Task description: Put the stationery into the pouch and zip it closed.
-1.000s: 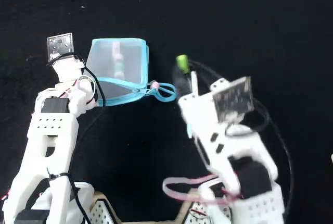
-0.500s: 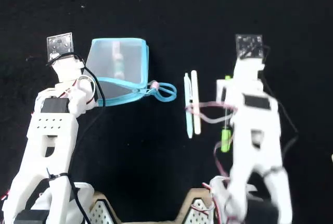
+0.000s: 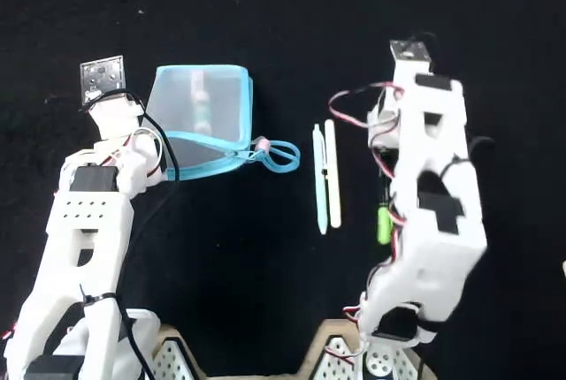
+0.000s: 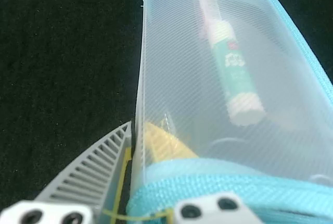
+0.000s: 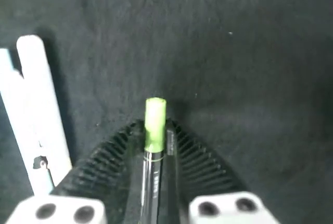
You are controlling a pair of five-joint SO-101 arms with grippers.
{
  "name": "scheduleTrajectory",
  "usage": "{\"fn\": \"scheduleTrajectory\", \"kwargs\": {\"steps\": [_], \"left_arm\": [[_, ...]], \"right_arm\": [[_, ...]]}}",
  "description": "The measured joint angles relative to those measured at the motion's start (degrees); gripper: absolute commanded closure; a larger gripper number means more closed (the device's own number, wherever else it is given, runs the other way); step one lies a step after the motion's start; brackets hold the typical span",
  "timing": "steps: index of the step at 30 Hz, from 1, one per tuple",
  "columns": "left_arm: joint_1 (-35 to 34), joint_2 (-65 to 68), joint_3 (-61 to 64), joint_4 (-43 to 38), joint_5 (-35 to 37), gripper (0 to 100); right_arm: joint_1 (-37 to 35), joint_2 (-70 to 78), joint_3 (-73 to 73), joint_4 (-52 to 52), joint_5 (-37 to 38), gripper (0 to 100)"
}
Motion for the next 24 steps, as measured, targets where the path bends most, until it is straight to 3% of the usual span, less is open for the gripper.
{"fn": "scheduleTrajectory", "kwargs": {"steps": [7,13,24], "left_arm": [[0.0,0.0,0.0,0.0,0.0,97],[0.0,0.0,0.0,0.0,0.0,97],[0.0,0.0,0.0,0.0,0.0,97]], "right_arm": [[-0.35,8.09,-17.85,11.69,3.25,92.1],[-2.29,10.29,-27.08,19.69,5.27,82.4],[-2.55,24.7,-37.8,22.59,5.27,88.8]]}}
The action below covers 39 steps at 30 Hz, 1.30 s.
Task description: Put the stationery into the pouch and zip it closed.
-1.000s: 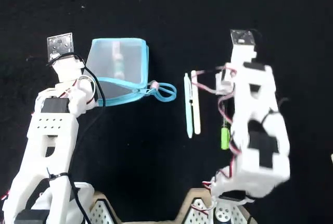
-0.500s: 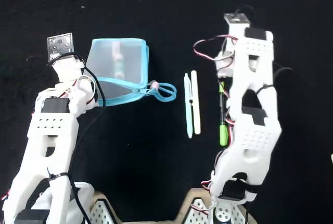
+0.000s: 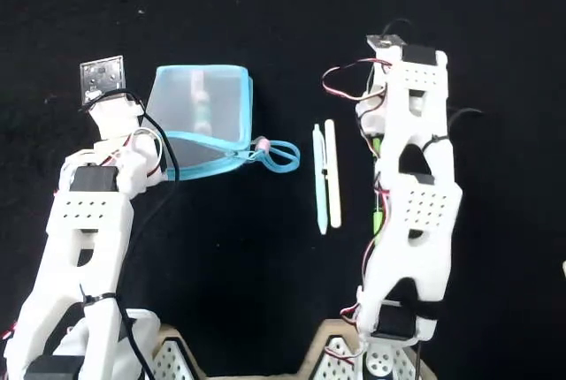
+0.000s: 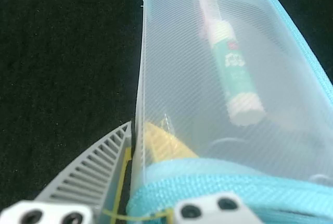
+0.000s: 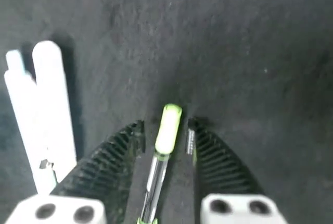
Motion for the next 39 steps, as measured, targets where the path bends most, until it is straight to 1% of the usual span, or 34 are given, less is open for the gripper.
{"fn": "scheduleTrajectory", "kwargs": {"steps": [4,6,9,12,15,19,23,26,31,33,39], "left_arm": [[0.0,0.0,0.0,0.0,0.0,97],[0.0,0.0,0.0,0.0,0.0,97],[0.0,0.0,0.0,0.0,0.0,97],[0.0,0.0,0.0,0.0,0.0,97],[0.0,0.0,0.0,0.0,0.0,97],[0.0,0.0,0.0,0.0,0.0,97],[0.0,0.0,0.0,0.0,0.0,97],[0.0,0.0,0.0,0.0,0.0,97],[0.0,0.0,0.0,0.0,0.0,97],[0.0,0.0,0.0,0.0,0.0,97],[0.0,0.0,0.0,0.0,0.0,97]], "right_arm": [[0.0,4.48,-4.75,0.35,0.09,90.3],[0.0,6.42,-6.68,1.49,0.97,98.5],[0.09,8.53,-10.29,3.78,3.25,99.1],[-0.35,8.97,-13.98,6.77,3.6,98.8],[-0.18,8.88,-17.85,7.3,3.6,98.8],[-0.35,5.36,-18.37,7.38,3.34,98.8],[-0.18,-2.99,-18.02,7.38,0.26,98.8],[-0.35,-10.73,-14.07,7.38,-2.11,98.8],[-0.62,-23.47,-1.41,6.68,-4.66,98.8],[-0.53,-27.78,4.4,2.81,-4.84,98.8],[-0.53,-39.91,24.09,-13.01,-5.27,98.8]]}}
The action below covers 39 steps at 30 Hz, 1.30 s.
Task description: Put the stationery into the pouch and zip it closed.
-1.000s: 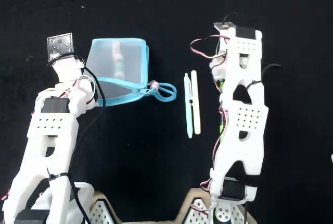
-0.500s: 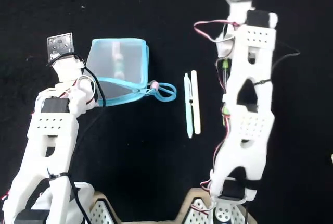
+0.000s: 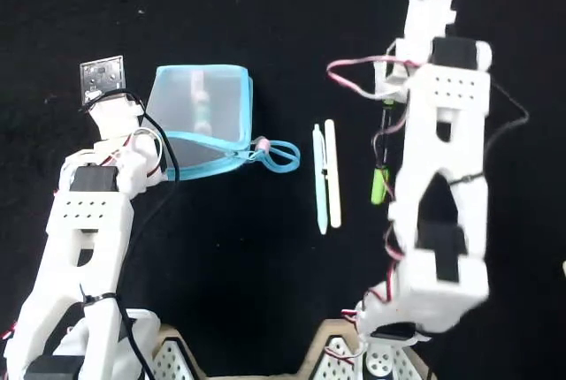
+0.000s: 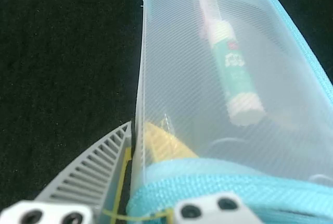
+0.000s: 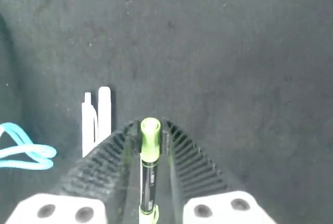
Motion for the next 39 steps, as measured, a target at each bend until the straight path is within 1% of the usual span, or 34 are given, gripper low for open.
{"fn": "scheduleTrajectory", "kwargs": {"steps": [9,15,18,23,25,28,39], "left_arm": [[0.0,0.0,0.0,0.0,0.0,97],[0.0,0.0,0.0,-0.35,0.0,97],[0.0,0.0,0.0,-0.35,0.0,97],[0.0,0.0,0.0,-0.35,0.0,97],[0.0,0.0,0.0,-0.35,0.0,97],[0.0,0.0,0.0,-0.35,0.0,97],[0.0,0.0,0.0,-0.35,0.0,97]], "right_arm": [[-0.26,-23.3,25.58,-11.87,-0.18,98.8],[-2.02,-37.36,38.33,-18.46,-0.18,98.7],[-1.85,-40.88,45.63,-24.09,-0.26,98.7],[-2.02,-43.34,58.81,-37.01,-0.26,98.7],[-1.85,-44.4,61.71,-39.38,-0.26,98.7],[-1.85,-47.03,62.33,-38.33,-0.26,98.7],[-1.85,-53.45,62.33,-20.22,-0.09,98.7]]}}
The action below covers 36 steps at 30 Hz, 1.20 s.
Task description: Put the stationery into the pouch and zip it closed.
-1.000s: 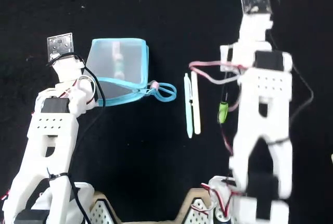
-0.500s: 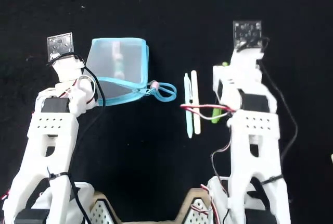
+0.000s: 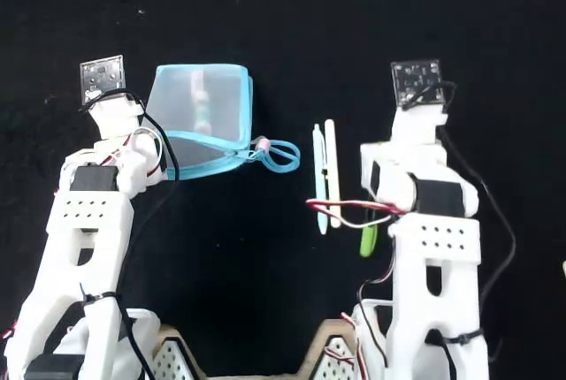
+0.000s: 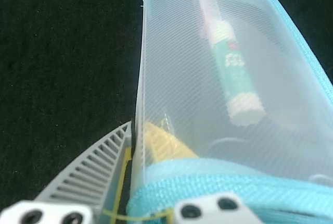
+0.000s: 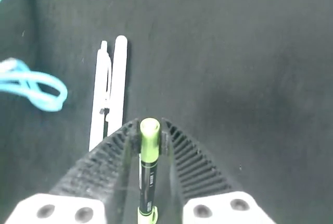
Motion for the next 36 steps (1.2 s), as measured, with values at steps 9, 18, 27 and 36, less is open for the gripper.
{"fn": "scheduleTrajectory", "kwargs": {"steps": [9,18,27,36], "left_arm": [[0.0,0.0,0.0,0.0,0.0,97],[0.0,0.0,0.0,0.0,0.0,97],[0.0,0.0,0.0,0.0,0.0,97],[0.0,0.0,0.0,0.0,0.0,97]], "right_arm": [[-0.18,-1.41,0.0,4.22,7.65,98.7],[-0.35,-1.41,0.35,7.56,8.18,98.7],[-0.44,9.32,-4.04,5.98,8.09,98.7],[-0.7,39.03,-24.09,4.92,8.09,98.7]]}}
